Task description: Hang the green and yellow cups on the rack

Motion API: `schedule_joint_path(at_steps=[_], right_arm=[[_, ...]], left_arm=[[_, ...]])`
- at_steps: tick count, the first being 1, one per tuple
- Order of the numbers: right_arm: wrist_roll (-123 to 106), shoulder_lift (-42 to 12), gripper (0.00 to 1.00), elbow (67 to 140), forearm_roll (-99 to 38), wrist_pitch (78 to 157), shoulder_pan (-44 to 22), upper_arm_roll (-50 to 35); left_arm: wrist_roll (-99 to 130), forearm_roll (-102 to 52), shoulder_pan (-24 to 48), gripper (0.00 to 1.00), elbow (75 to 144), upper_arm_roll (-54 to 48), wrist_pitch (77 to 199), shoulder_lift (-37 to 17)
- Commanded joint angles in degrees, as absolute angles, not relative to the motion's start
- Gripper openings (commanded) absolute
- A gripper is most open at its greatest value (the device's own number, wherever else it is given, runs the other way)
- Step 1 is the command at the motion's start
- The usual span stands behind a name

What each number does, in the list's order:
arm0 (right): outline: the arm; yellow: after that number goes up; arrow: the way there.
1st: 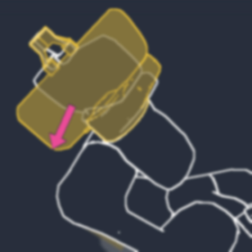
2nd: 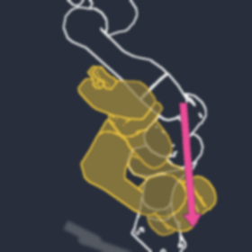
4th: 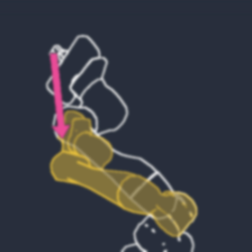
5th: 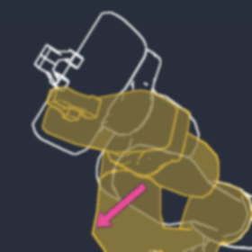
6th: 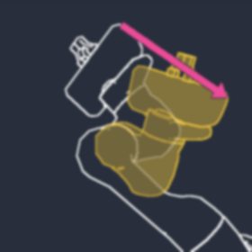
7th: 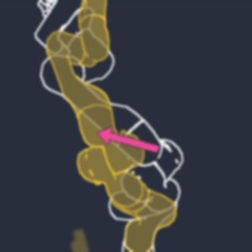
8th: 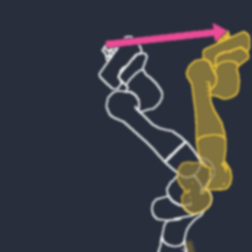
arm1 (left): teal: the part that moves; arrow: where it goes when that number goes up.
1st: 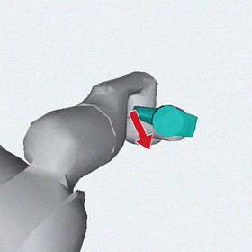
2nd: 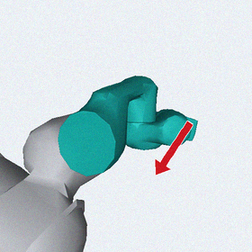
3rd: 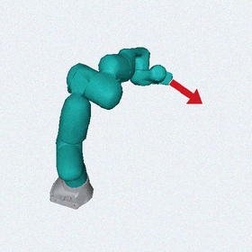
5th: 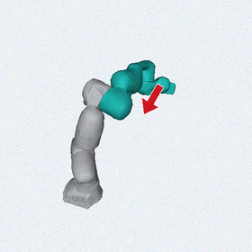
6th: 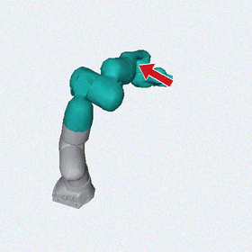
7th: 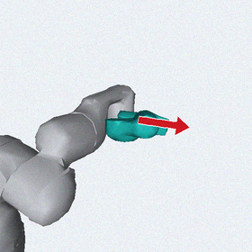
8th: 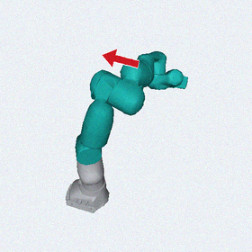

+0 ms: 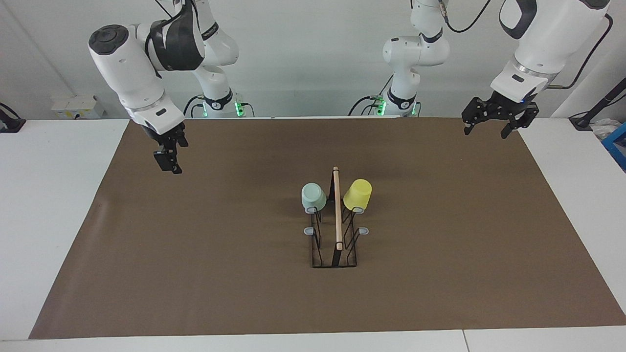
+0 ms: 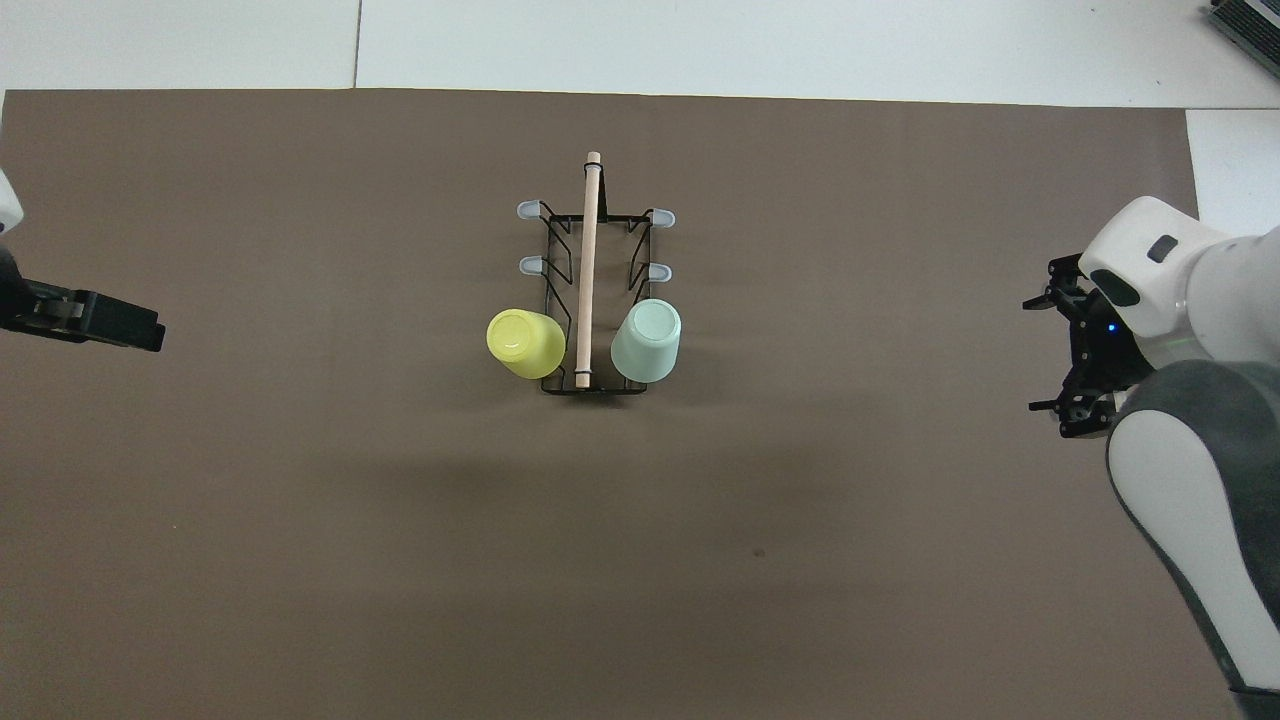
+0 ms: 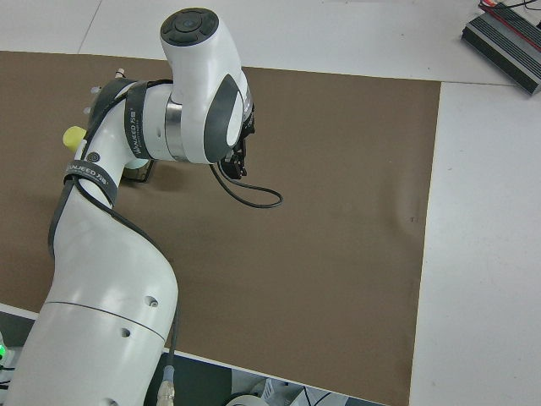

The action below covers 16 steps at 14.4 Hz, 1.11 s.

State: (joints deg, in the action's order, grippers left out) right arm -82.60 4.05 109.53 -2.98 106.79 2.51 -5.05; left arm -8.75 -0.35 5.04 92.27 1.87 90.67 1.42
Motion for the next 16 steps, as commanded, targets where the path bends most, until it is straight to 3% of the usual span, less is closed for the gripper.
schedule_joint_path(at_steps=[1,9,16], right_arm=[[-69.04,4.83,1.00,109.51,-1.41,105.30,2.46,-5.45],[-32.73,4.75,1.00,103.72,-2.11,96.52,3.43,-4.83],[-12.25,5.10,1.00,103.45,-2.55,95.10,3.34,-4.66]], left_arm=[[-9.05,-0.70,5.36,1.00,92.29,2.29,90.00,2.11],[-9.05,-0.70,5.36,1.00,92.29,2.29,90.00,2.11],[-9.05,-0.70,5.27,1.00,92.29,2.29,90.00,2.11]])
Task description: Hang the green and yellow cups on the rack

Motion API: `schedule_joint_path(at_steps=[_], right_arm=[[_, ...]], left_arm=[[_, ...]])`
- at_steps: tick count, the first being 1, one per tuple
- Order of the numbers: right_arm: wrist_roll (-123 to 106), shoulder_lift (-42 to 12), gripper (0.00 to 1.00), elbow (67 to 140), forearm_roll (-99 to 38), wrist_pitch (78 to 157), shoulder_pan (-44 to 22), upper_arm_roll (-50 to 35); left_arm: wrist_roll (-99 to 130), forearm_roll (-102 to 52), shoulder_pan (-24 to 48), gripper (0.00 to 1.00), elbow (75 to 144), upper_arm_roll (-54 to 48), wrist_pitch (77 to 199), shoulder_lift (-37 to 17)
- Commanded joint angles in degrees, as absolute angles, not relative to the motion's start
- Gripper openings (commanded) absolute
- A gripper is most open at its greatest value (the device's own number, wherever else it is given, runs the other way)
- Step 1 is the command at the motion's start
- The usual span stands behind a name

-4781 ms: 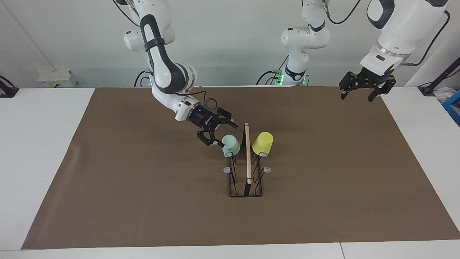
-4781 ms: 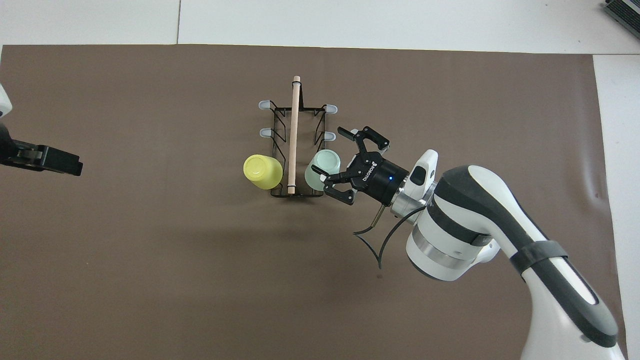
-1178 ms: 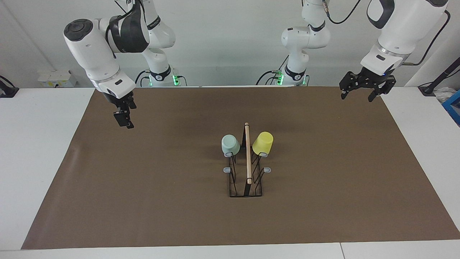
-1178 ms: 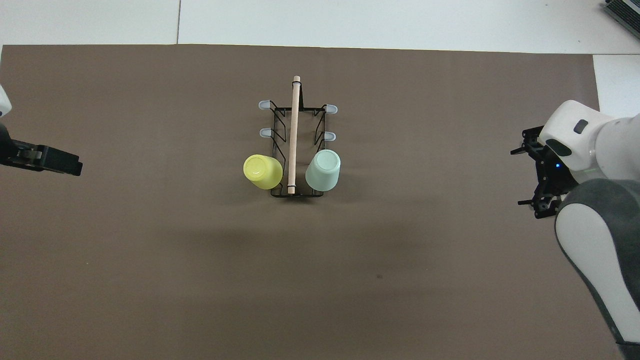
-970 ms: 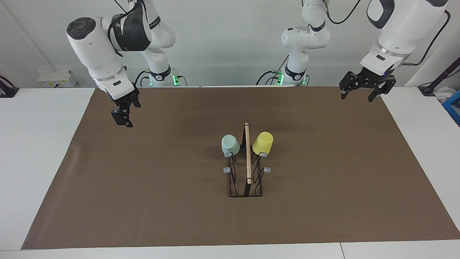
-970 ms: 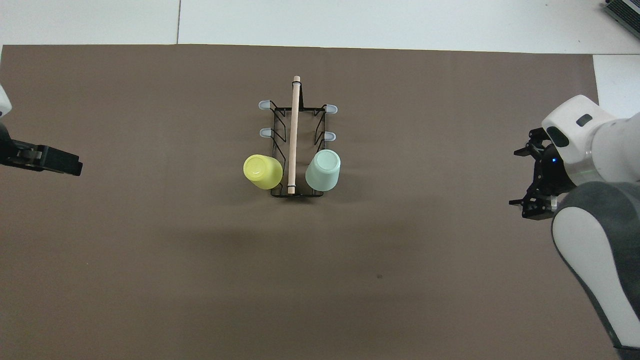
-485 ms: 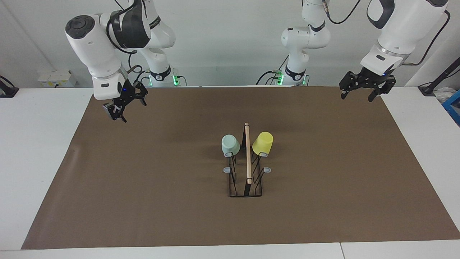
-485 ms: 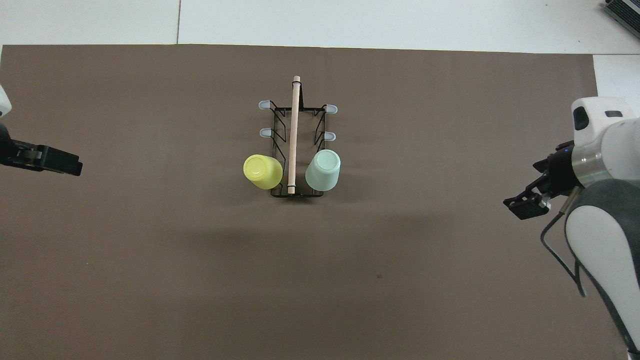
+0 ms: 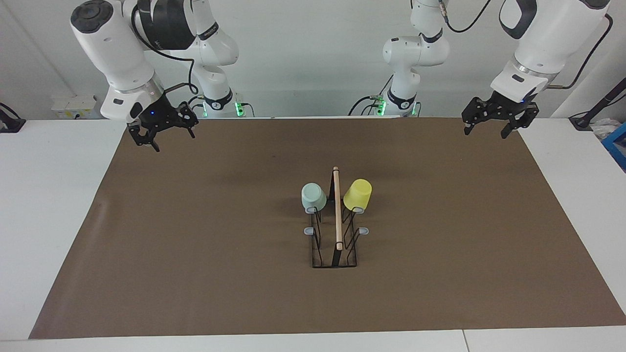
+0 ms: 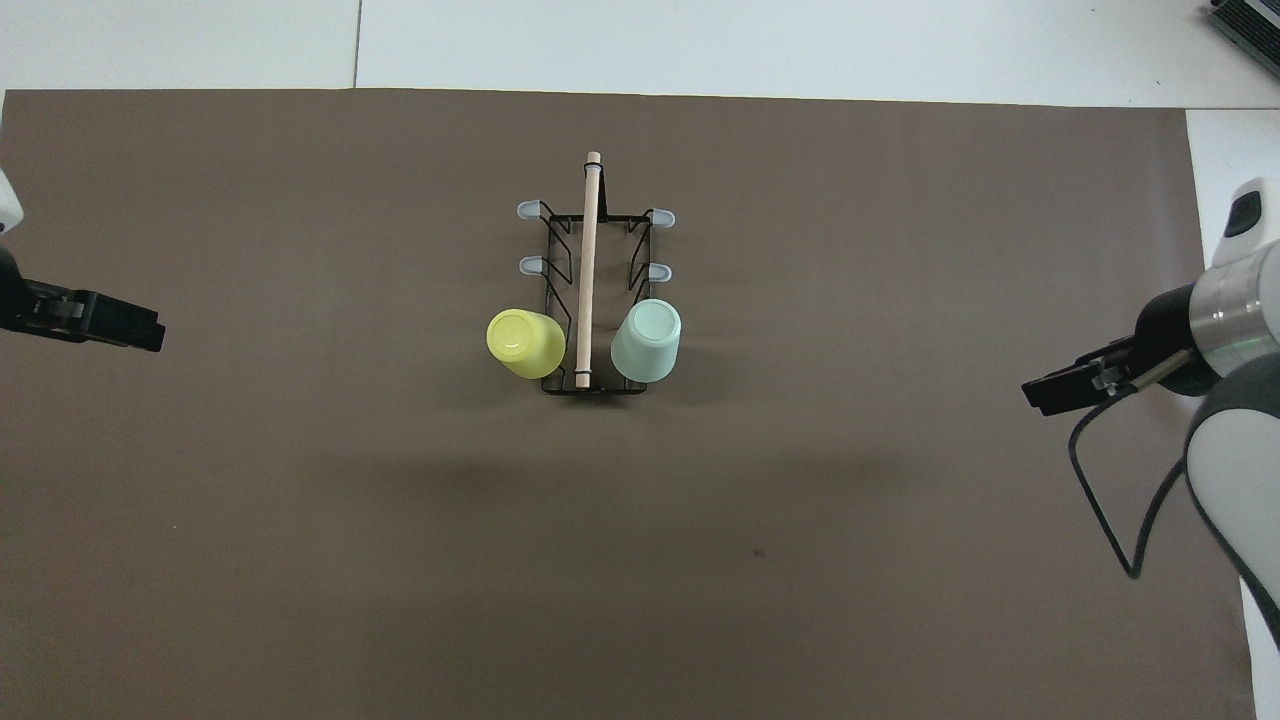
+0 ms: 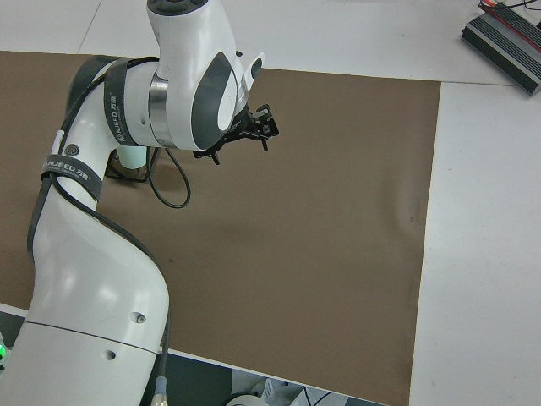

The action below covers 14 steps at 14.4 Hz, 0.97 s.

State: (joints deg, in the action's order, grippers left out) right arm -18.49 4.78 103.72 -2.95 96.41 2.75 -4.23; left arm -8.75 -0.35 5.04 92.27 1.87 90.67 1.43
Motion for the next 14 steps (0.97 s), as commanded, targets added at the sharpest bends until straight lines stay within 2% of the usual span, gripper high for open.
schedule_joint_path(at_steps=[1,11,14], right_arm=[[-8.91,5.10,1.00,103.45,-2.55,95.01,3.25,-4.66],[-5.45,10.63,1.00,102.66,-2.37,94.92,4.57,-2.81],[-5.36,10.90,1.00,102.13,-2.37,91.68,4.57,-1.76]], left_arm=[[-9.05,-0.70,5.27,1.00,92.29,2.29,90.00,2.11],[-9.05,-0.70,5.27,1.00,92.29,2.29,90.00,2.11],[-9.05,-0.70,5.27,1.00,92.29,2.29,90.00,2.11]])
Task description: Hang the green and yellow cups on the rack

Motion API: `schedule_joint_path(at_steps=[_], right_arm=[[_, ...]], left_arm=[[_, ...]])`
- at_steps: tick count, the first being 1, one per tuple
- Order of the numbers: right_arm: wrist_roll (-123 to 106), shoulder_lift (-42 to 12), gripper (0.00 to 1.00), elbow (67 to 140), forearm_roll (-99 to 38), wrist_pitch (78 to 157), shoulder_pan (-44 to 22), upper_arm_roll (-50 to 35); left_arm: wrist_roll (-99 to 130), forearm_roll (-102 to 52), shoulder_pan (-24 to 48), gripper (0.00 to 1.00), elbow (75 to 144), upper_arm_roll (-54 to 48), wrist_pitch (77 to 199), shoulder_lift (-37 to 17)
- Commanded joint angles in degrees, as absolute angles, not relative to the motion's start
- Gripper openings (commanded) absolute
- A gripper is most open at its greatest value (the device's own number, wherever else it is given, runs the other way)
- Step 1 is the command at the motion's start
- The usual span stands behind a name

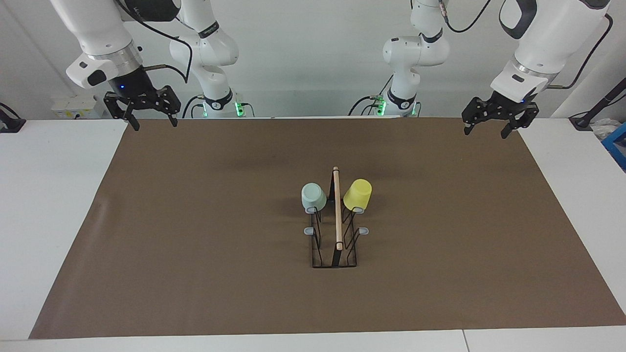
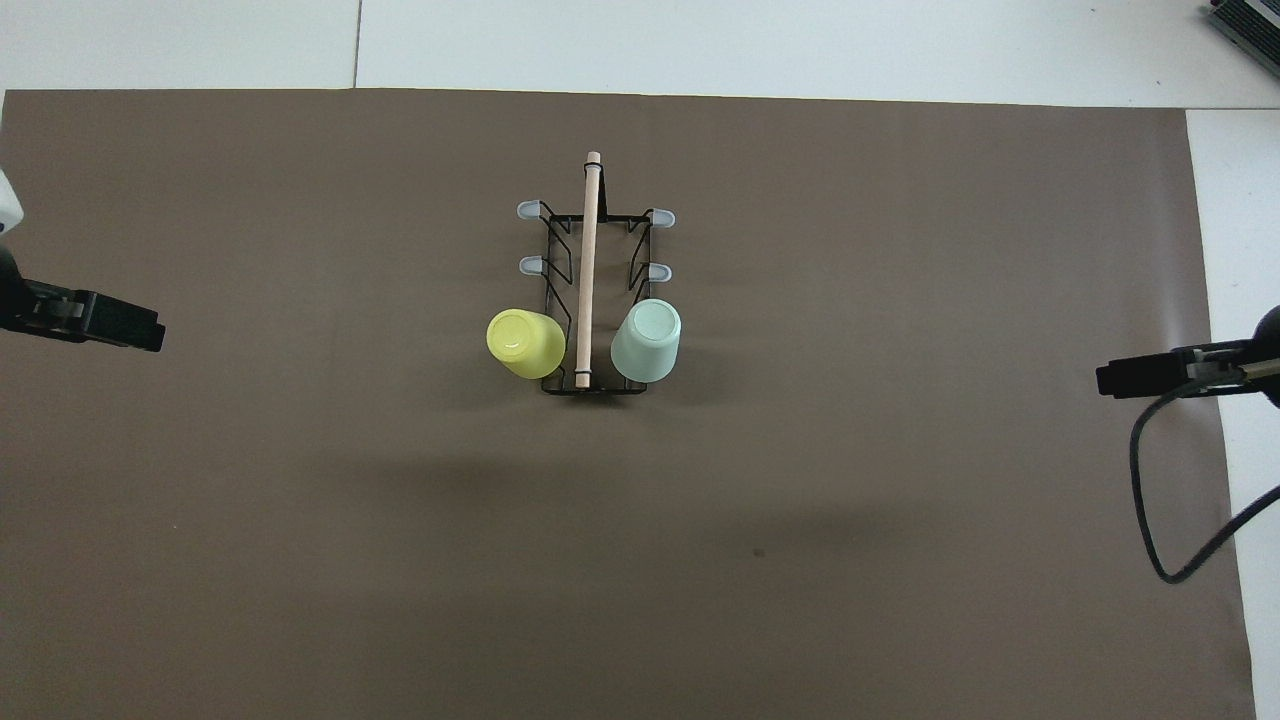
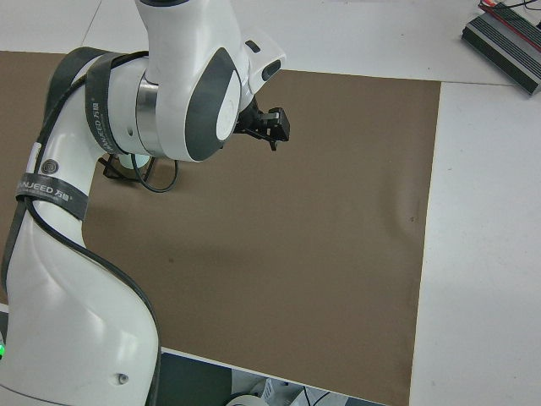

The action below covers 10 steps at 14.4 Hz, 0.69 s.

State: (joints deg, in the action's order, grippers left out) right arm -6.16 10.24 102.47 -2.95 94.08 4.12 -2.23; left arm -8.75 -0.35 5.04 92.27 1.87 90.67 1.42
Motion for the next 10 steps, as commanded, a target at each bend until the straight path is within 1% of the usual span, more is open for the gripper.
schedule_joint_path(at_steps=[1,4,6,8,10], right_arm=[[-5.27,10.81,1.00,101.08,-2.29,89.76,4.66,-1.67],[-5.10,10.20,1.00,100.37,-2.37,88.59,4.92,-1.50],[-4.92,8.45,1.00,97.93,-2.29,87.72,5.01,-1.49],[-5.01,4.24,1.00,91.88,-2.37,83.87,5.01,-1.32],[-4.92,0.28,1.00,86.07,-2.55,80.52,3.70,1.39]], left_arm=[[-9.05,-0.70,5.27,1.00,92.29,2.29,90.00,2.11],[-9.05,-0.70,5.27,1.00,92.29,2.29,90.00,2.11],[-9.05,-0.70,5.27,1.00,92.29,2.29,90.00,2.11],[-9.05,-0.70,5.27,1.00,92.29,2.29,90.00,2.11],[-9.05,-0.70,5.27,1.00,92.29,2.29,90.00,2.11]])
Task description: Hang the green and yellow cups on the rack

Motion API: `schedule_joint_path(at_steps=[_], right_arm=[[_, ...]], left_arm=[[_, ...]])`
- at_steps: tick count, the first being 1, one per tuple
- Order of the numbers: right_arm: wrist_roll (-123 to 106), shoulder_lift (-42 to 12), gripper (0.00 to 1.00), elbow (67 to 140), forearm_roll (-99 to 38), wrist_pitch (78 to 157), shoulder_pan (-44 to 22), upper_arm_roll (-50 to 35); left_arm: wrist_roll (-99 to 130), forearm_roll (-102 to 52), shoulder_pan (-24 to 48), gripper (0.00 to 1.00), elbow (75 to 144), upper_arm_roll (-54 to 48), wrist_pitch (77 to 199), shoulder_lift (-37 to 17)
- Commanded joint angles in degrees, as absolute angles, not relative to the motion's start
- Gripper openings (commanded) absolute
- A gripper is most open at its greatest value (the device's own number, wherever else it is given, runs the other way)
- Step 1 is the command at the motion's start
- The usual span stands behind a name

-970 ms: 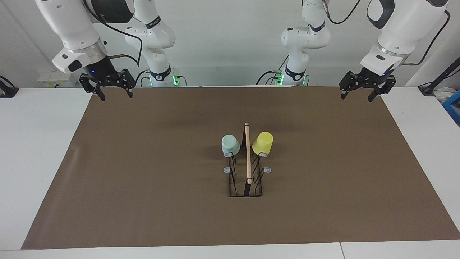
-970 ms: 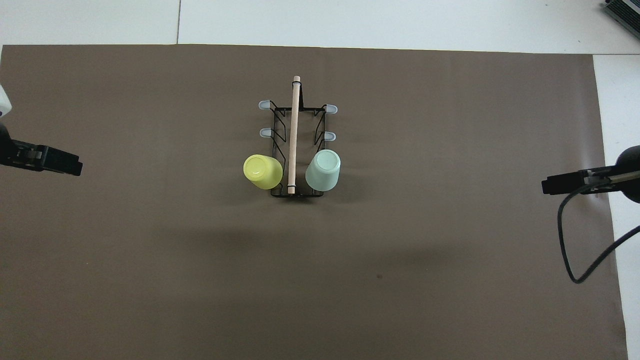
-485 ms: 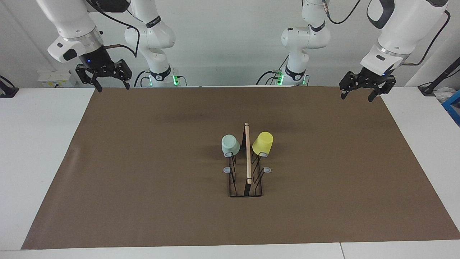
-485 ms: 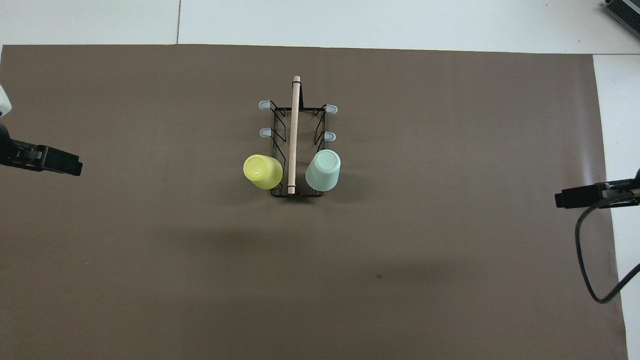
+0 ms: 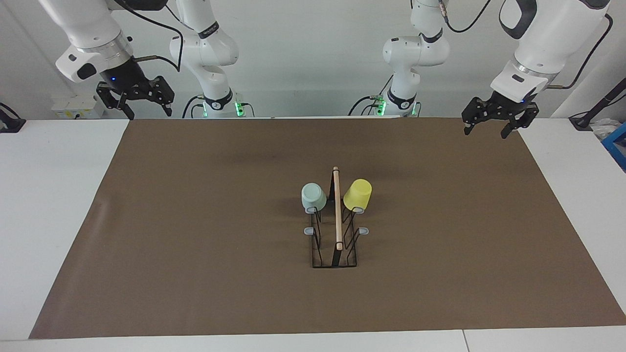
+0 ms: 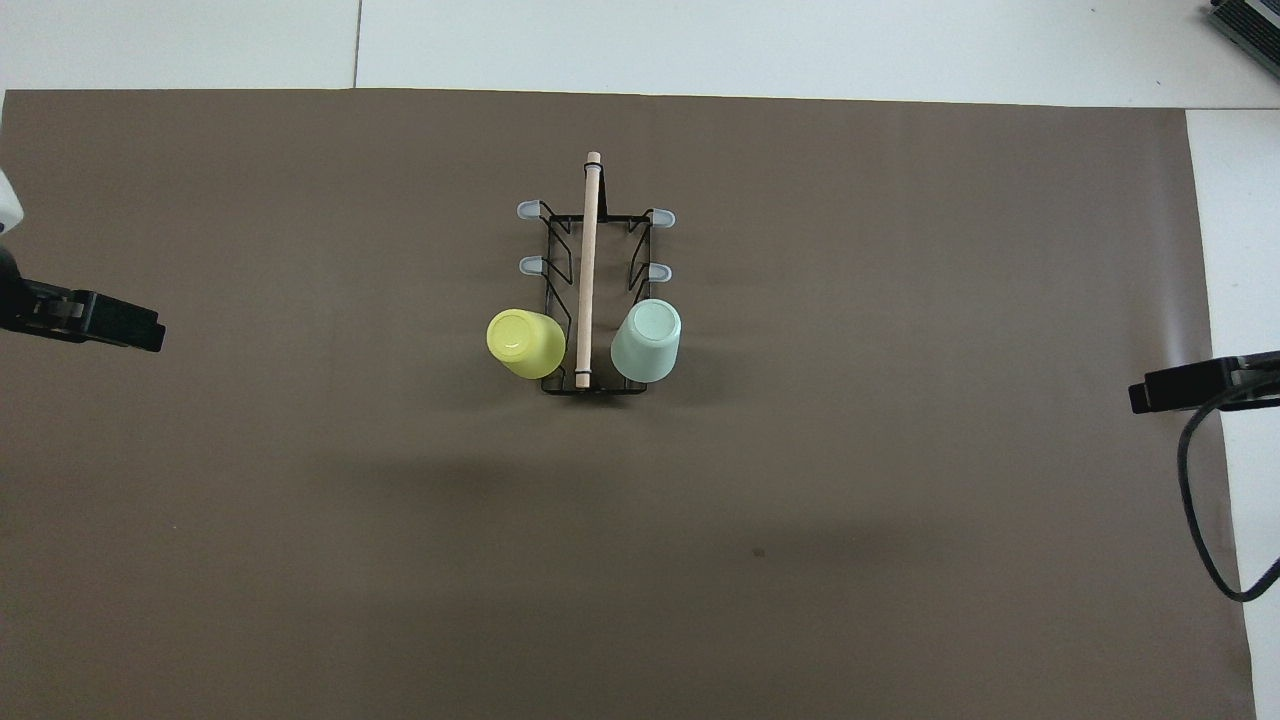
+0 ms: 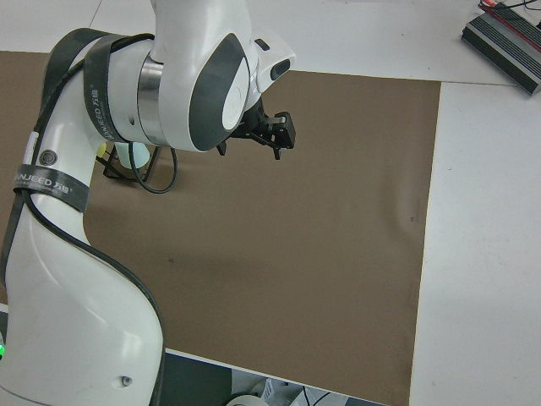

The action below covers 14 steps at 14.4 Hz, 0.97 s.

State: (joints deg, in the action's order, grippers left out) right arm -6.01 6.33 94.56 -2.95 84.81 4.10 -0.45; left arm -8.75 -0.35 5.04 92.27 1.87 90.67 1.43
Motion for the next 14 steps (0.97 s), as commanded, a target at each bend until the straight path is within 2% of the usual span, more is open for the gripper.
schedule_joint_path(at_steps=[1,5,14], right_arm=[[-4.92,-0.26,1.00,85.09,-2.72,79.64,3.78,1.67],[-1.84,0.26,1.00,88.85,-2.72,80.42,3.87,1.67],[-1.85,0.53,1.00,90.70,-2.64,83.67,3.95,1.41]], left_arm=[[-9.05,-0.70,5.27,1.00,92.29,2.29,90.00,2.11],[-9.05,-0.70,5.19,1.00,92.29,2.29,89.91,2.11],[-9.05,-0.70,3.34,1.00,92.29,2.29,90.00,2.11]])
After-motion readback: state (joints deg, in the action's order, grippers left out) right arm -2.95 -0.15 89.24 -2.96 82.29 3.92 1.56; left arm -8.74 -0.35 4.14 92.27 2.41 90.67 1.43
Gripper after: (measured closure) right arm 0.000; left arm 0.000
